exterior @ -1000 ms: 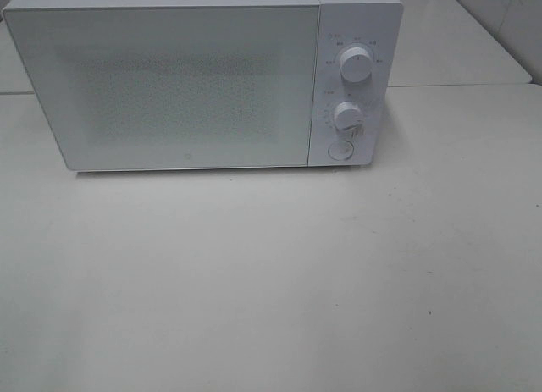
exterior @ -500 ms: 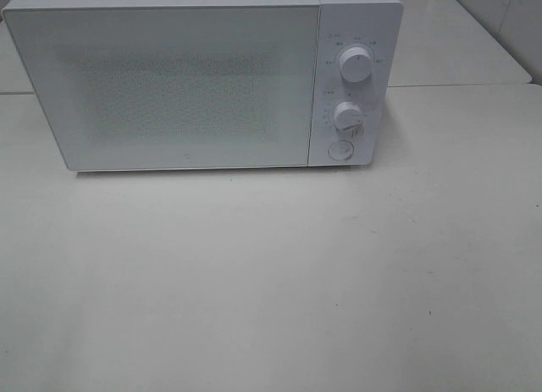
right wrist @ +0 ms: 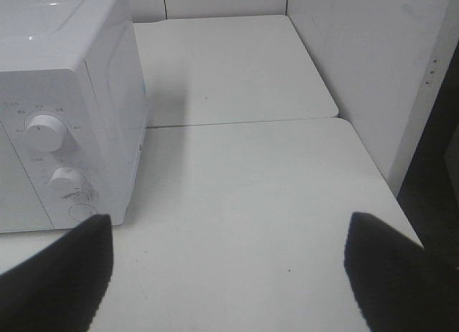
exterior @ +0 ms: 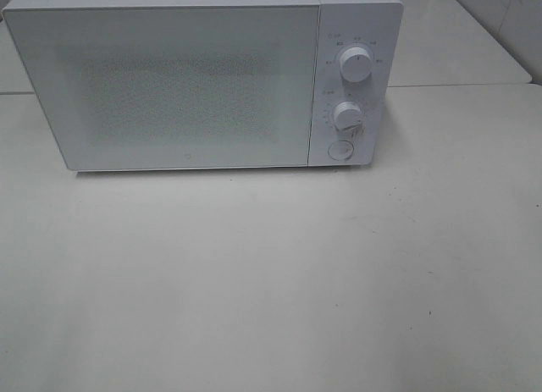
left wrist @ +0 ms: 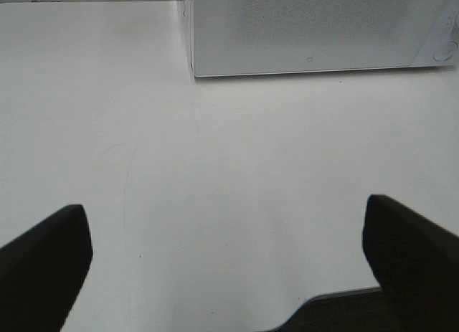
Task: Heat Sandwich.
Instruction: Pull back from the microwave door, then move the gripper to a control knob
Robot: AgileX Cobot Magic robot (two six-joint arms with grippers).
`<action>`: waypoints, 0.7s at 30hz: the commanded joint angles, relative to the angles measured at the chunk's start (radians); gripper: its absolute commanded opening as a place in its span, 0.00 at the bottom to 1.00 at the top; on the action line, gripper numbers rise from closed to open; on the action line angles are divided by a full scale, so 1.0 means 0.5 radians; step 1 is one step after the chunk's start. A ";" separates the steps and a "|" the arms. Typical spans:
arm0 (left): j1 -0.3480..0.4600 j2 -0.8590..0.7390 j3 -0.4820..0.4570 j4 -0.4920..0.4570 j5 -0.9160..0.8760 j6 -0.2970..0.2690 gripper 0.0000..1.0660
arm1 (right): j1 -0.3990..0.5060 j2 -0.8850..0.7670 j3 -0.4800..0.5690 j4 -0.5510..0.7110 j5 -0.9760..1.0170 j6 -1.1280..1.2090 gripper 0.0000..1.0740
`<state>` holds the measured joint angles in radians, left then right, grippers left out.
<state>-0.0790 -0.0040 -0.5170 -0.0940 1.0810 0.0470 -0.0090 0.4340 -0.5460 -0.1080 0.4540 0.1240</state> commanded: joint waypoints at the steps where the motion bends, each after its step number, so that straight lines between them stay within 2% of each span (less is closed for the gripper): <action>1: 0.004 -0.050 0.004 -0.006 -0.024 -0.006 0.91 | -0.014 0.072 0.000 -0.022 -0.108 -0.004 0.78; 10: 0.004 -0.050 0.004 -0.006 -0.024 -0.006 0.91 | -0.014 0.424 0.140 -0.022 -0.590 -0.004 0.76; 21: 0.004 -0.050 0.004 -0.006 -0.024 -0.006 0.91 | -0.014 0.868 0.160 -0.008 -1.092 0.066 0.74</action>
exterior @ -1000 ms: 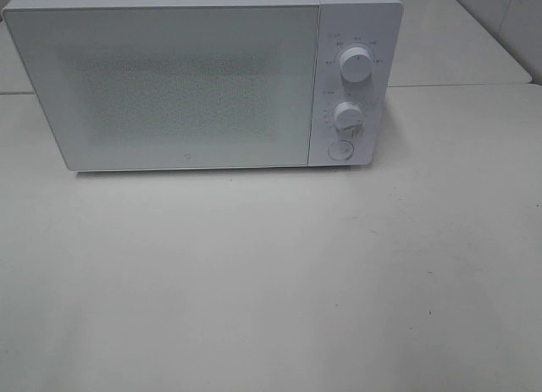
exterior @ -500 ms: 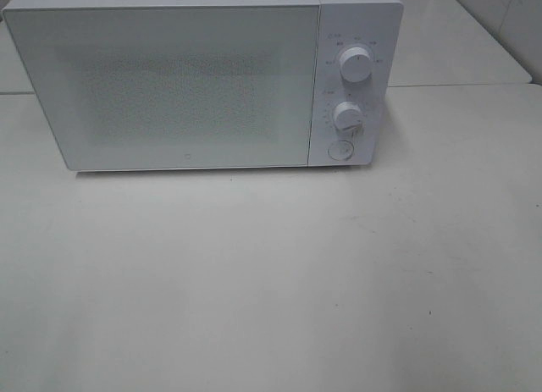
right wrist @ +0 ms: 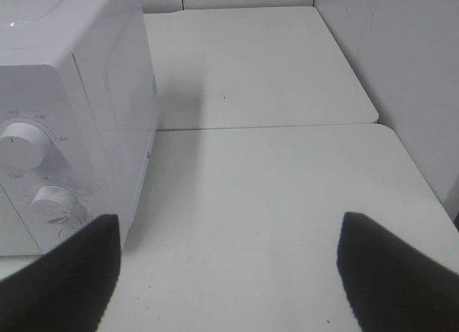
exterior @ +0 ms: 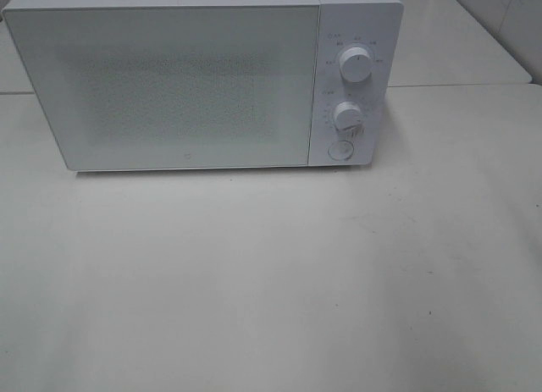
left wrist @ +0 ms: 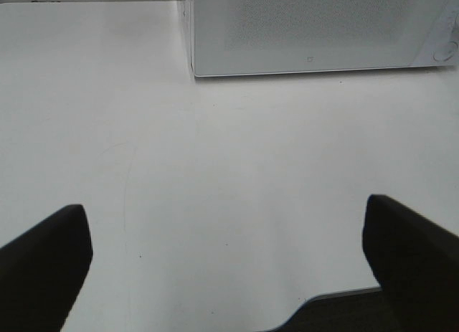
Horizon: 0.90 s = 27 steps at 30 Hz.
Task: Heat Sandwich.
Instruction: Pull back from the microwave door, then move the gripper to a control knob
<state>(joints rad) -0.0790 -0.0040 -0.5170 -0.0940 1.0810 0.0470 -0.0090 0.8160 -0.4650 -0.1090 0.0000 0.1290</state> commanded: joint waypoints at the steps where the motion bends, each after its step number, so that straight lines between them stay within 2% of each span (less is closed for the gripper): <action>1: 0.004 -0.050 0.004 -0.006 -0.024 -0.006 0.91 | -0.014 0.158 -0.002 -0.006 -0.242 0.080 0.74; 8: 0.004 -0.050 0.004 -0.006 -0.024 -0.006 0.91 | -0.014 0.476 -0.002 -0.016 -0.552 0.150 0.73; 14: 0.004 -0.050 0.004 -0.006 -0.024 -0.006 0.91 | -0.014 0.666 0.044 -0.172 -0.814 0.176 0.71; 16: 0.004 -0.050 0.004 -0.006 -0.024 -0.006 0.91 | -0.012 0.738 0.106 -0.230 -1.040 0.186 0.71; 23: 0.004 -0.050 0.004 -0.006 -0.024 -0.006 0.91 | 0.120 0.818 0.206 -0.152 -1.176 0.144 0.71; 26: 0.004 -0.050 0.004 -0.006 -0.024 -0.006 0.91 | 0.244 0.856 0.232 0.058 -1.162 -0.034 0.71; 27: 0.004 -0.050 0.004 -0.006 -0.024 -0.006 0.91 | 0.244 0.856 0.232 0.058 -1.162 -0.034 0.71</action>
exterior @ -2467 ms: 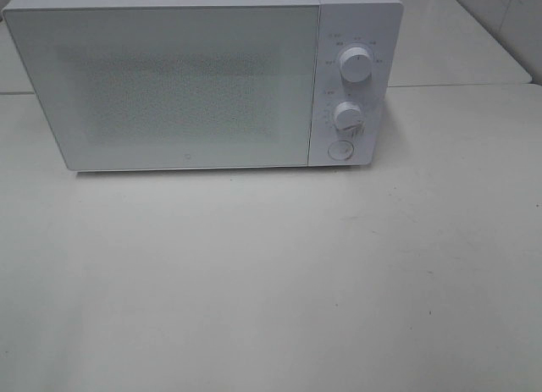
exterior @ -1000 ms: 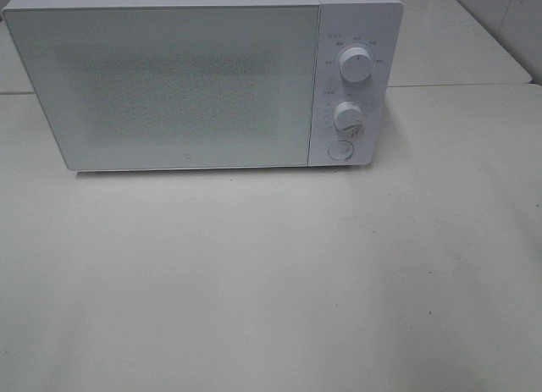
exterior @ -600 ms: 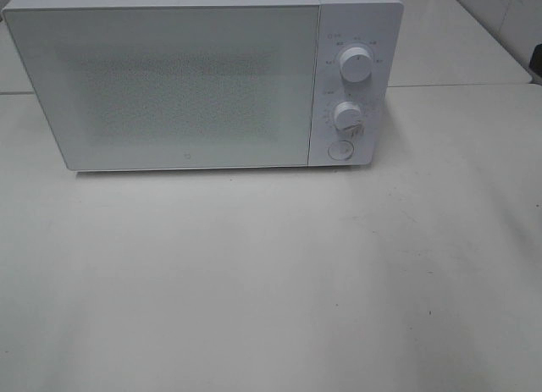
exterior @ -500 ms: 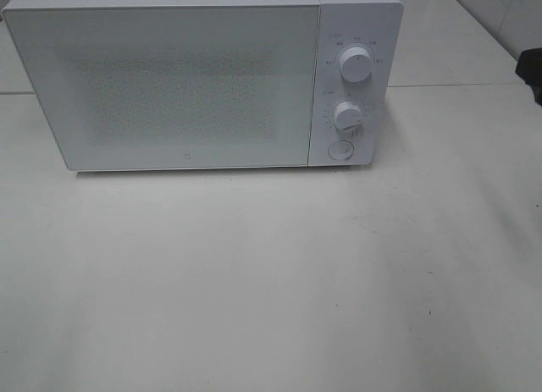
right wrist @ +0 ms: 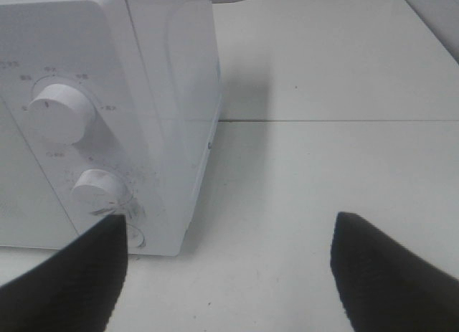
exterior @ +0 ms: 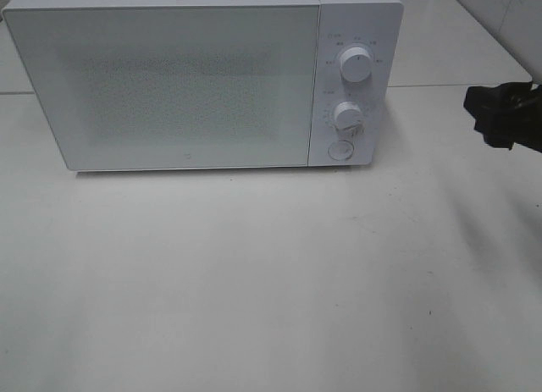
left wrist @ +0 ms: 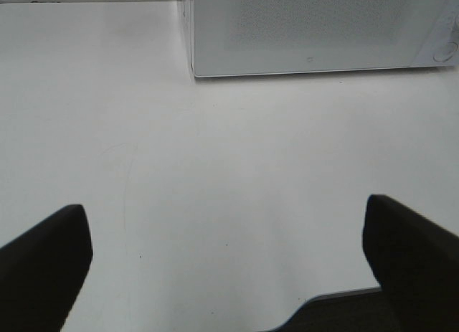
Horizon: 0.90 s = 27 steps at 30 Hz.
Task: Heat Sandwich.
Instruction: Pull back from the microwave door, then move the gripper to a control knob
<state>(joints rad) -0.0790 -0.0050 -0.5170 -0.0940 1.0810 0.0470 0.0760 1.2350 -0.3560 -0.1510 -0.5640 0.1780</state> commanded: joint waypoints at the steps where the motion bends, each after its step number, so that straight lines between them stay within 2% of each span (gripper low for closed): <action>1: 0.004 -0.048 0.004 -0.006 -0.024 -0.006 0.91 | 0.114 0.028 0.018 0.216 -0.038 -0.194 0.71; 3: 0.004 -0.044 0.004 -0.004 -0.024 -0.004 0.91 | 0.226 0.068 0.046 0.460 -0.094 -0.382 0.71; 5: 0.004 -0.040 0.004 -0.004 -0.024 -0.004 0.91 | 0.260 0.084 0.058 0.548 -0.114 -0.446 0.71; 6: 0.004 -0.036 0.004 -0.004 -0.024 -0.004 0.91 | 0.348 0.130 0.072 0.768 -0.172 -0.572 0.71; 7: 0.004 -0.036 0.004 -0.004 -0.024 -0.004 0.91 | 0.396 0.154 0.080 0.864 -0.202 -0.636 0.71; 10: 0.004 -0.036 0.004 -0.004 -0.024 -0.004 0.91 | 0.486 0.202 0.082 1.026 -0.264 -0.750 0.71; 11: 0.004 -0.036 0.004 -0.004 -0.024 -0.004 0.91 | 0.582 0.254 0.082 1.180 -0.348 -0.860 0.71; 13: 0.004 -0.036 0.004 -0.004 -0.024 -0.004 0.91 | 0.700 0.316 0.082 1.350 -0.460 -0.966 0.71; 14: 0.004 -0.036 0.004 -0.004 -0.024 -0.004 0.91 | 0.700 0.316 0.082 1.350 -0.460 -0.966 0.71; 15: 0.004 -0.036 0.004 -0.004 -0.024 -0.004 0.91 | 0.822 0.368 0.080 1.528 -0.582 -1.048 0.71; 17: 0.004 -0.036 0.004 -0.004 -0.024 -0.004 0.91 | 0.928 0.428 0.078 1.684 -0.674 -1.098 0.71; 18: 0.004 -0.036 0.004 -0.004 -0.024 -0.004 0.91 | 0.928 0.428 0.078 1.684 -0.674 -1.098 0.71; 21: 0.004 -0.036 0.004 -0.004 -0.024 -0.004 0.91 | 1.110 0.544 0.052 1.918 -0.822 -1.122 0.71; 27: 0.004 -0.036 0.004 -0.004 -0.024 -0.004 0.91 | 1.264 0.704 -0.026 2.016 -0.886 -1.124 0.71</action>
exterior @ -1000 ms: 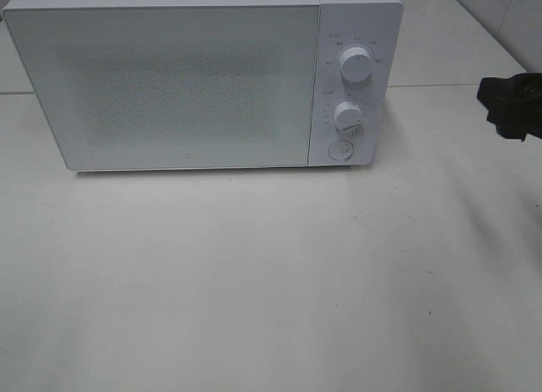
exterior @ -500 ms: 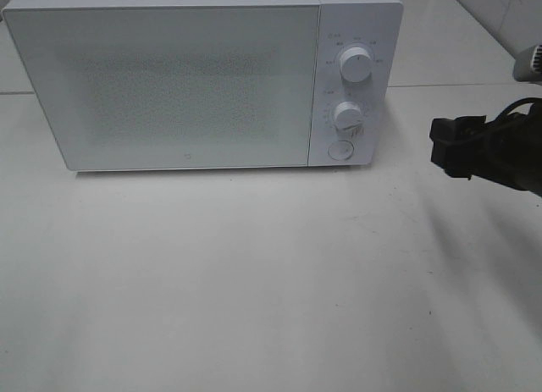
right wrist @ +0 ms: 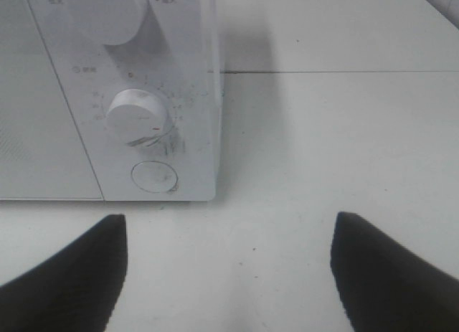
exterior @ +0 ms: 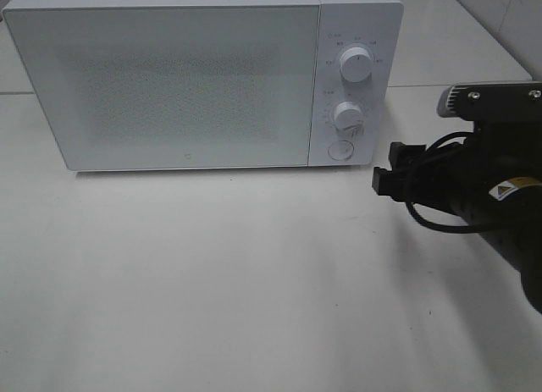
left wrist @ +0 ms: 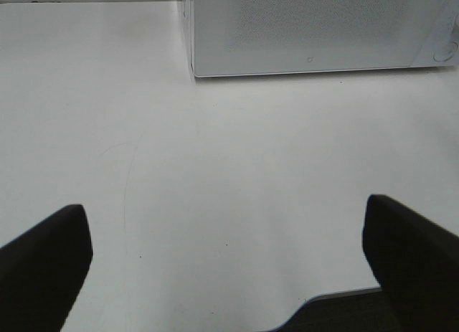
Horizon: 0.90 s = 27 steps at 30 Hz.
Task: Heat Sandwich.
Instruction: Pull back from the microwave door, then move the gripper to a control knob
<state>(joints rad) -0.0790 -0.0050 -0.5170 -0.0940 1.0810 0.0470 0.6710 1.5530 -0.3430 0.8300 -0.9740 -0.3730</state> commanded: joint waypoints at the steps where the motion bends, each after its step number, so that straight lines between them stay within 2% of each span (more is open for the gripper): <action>1: 0.004 -0.036 0.004 -0.004 -0.024 -0.004 0.91 | 0.132 0.126 -0.092 0.070 -0.080 -0.030 0.71; 7: 0.004 -0.036 0.004 -0.004 -0.024 -0.004 0.91 | 0.244 0.252 -0.218 0.168 -0.118 -0.094 0.71; 17: 0.004 -0.036 0.004 -0.004 -0.024 -0.004 0.91 | 0.248 0.380 -0.368 0.170 -0.234 -0.120 0.71; 21: 0.004 -0.036 0.004 -0.004 -0.024 -0.004 0.91 | 0.242 0.530 -0.450 0.158 -0.416 -0.034 0.71; 27: 0.004 -0.036 0.004 -0.004 -0.024 -0.004 0.91 | 0.218 0.622 -0.550 0.124 -0.400 -0.034 0.71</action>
<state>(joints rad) -0.0790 -0.0050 -0.5170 -0.0940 1.0810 0.0470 0.7880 1.8550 -0.6000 0.9100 -1.1610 -0.3990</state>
